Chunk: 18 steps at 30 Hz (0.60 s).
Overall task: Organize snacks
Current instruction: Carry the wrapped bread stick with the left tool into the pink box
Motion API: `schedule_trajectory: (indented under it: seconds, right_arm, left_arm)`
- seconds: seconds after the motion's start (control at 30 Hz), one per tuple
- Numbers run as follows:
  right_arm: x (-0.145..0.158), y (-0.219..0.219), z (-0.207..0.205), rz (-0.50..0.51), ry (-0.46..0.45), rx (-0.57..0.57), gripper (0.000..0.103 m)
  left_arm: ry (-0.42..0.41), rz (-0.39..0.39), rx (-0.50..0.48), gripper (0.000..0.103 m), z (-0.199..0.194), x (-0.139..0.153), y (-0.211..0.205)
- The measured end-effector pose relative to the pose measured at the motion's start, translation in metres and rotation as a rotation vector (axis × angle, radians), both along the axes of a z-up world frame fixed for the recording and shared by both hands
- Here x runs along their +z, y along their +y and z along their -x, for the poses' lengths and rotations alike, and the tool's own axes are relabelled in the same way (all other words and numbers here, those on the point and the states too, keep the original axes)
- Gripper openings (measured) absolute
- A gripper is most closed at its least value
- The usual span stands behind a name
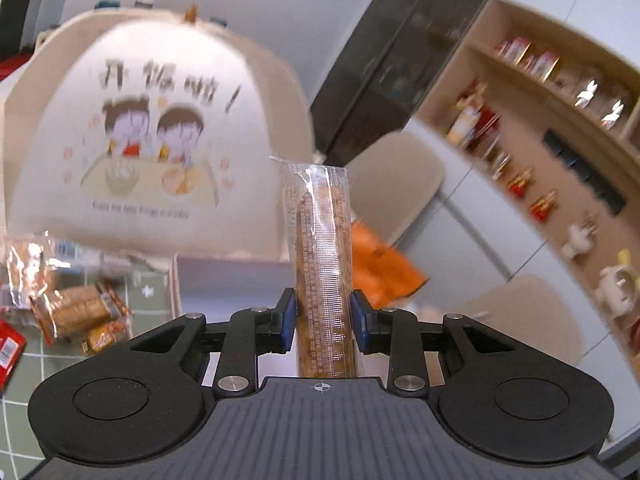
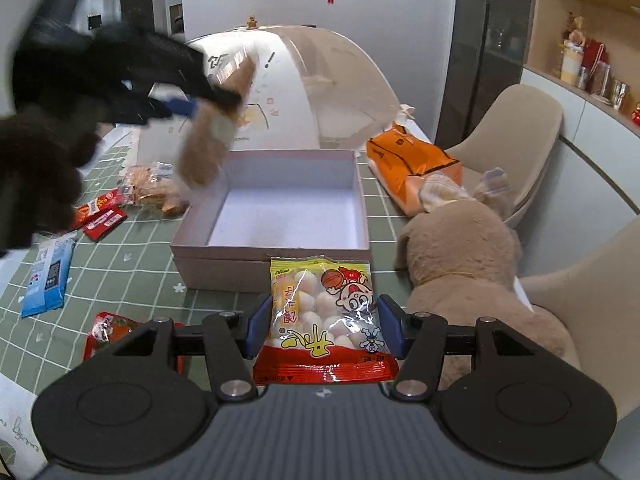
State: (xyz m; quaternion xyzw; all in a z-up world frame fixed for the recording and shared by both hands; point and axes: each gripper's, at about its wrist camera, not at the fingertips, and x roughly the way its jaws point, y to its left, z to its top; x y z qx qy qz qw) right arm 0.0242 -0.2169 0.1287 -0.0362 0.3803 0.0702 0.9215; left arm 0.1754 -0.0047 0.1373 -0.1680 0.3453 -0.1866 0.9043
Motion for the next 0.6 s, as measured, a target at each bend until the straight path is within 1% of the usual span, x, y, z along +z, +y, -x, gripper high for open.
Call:
schedule_trajectory:
  seconds: [0.1, 0.17, 0.27, 0.33, 0.4, 0.53, 0.6]
  right_arm:
    - [-0.003, -0.006, 0.000, 0.005, 0.021, -0.018, 0.056]
    - [-0.008, -0.010, -0.002, 0.005, 0.041, -0.037, 0.056]
    - [-0.013, -0.014, -0.007, -0.007, 0.064, -0.051, 0.056]
    - [-0.015, -0.013, -0.010, -0.016, 0.068, -0.053, 0.056]
    - [-0.016, -0.010, -0.012, -0.012, 0.068, -0.044, 0.056]
    - [-0.018, -0.004, -0.018, -0.017, 0.073, -0.021, 0.056]
    - [-0.017, -0.001, -0.023, -0.019, 0.069, -0.008, 0.056]
  left_arm:
    - [0.032, -0.062, 0.007, 0.033, -0.013, -0.027, -0.006]
    - [0.043, -0.079, 0.009, 0.033, -0.018, -0.037, -0.006]
    - [0.043, -0.076, 0.001, 0.033, -0.023, -0.043, -0.003]
    - [0.040, -0.083, 0.001, 0.033, -0.025, -0.045, -0.002]
    - [0.034, -0.100, 0.027, 0.033, -0.024, -0.045, 0.003]
    - [0.017, -0.054, 0.055, 0.033, -0.011, -0.034, 0.019]
    - [0.010, -0.035, 0.057, 0.033, 0.002, -0.028, 0.029]
